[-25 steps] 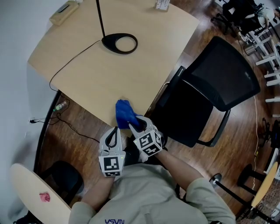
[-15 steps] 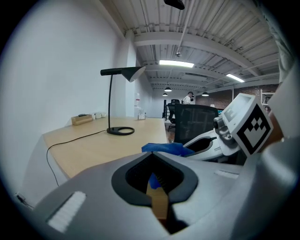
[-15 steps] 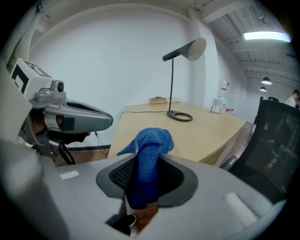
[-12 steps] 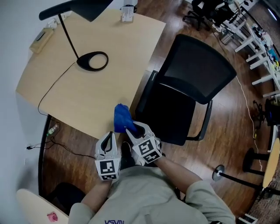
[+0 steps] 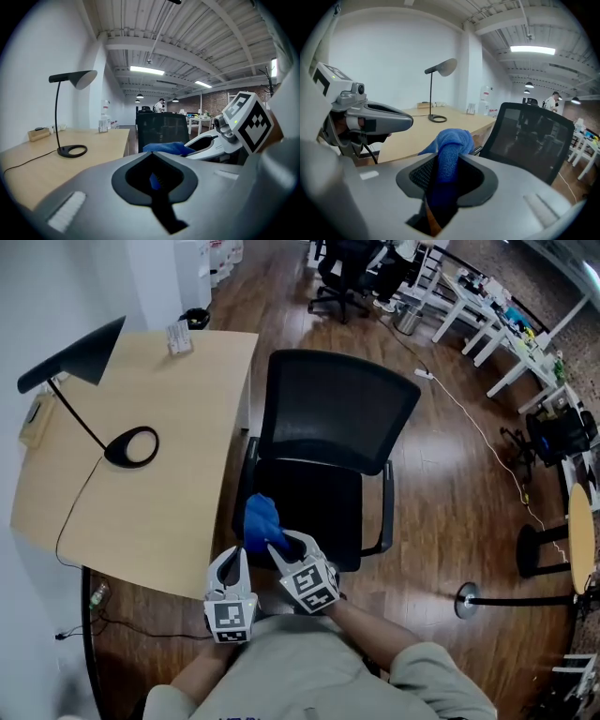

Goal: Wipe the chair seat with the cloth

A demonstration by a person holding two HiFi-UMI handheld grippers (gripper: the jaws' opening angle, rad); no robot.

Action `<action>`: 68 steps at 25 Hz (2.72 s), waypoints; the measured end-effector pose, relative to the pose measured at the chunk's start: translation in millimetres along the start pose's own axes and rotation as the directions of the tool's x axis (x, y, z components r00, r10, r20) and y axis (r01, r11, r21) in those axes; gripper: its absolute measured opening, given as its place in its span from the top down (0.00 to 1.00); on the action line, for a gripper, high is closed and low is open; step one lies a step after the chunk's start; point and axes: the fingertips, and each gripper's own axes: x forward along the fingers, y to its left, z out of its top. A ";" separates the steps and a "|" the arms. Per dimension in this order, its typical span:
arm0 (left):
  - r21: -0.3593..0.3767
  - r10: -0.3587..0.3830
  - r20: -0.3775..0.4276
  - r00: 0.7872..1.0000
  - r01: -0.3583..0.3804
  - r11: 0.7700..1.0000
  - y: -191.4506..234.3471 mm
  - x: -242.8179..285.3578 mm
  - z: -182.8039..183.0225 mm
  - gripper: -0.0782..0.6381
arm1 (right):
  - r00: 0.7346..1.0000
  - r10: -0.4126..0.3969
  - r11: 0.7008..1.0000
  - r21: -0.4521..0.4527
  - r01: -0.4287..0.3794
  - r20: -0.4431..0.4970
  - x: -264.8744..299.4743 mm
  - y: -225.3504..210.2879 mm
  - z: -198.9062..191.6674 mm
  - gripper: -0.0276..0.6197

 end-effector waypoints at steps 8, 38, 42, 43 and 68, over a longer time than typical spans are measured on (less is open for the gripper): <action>0.011 0.004 0.001 1.000 -0.004 1.000 -59.0 37.2 13.5 0.88 | 1.000 -0.010 1.000 0.011 0.010 0.001 -30.4 -56.2 -27.2 0.78; -0.094 0.057 -0.218 0.974 -0.079 0.993 -39.1 247.4 -235.7 0.88 | 0.999 -0.027 0.978 0.204 0.034 -0.037 228.1 -171.9 -186.2 0.79; -0.115 0.059 -0.239 0.969 -0.089 0.989 -29.7 264.0 -258.2 0.88 | 0.999 -0.030 0.982 0.183 0.036 -0.038 260.6 -178.5 -192.7 0.79; -0.125 0.064 -0.245 0.967 -0.097 0.987 -25.9 268.2 -261.5 0.88 | 0.999 -0.029 0.983 0.180 0.036 -0.043 269.4 -180.5 -193.7 0.79; -0.117 0.057 -0.304 0.951 -0.096 0.989 0.5 318.9 -276.7 0.88 | 0.979 -0.015 0.993 0.110 0.038 -0.202 353.5 -217.6 -224.9 0.79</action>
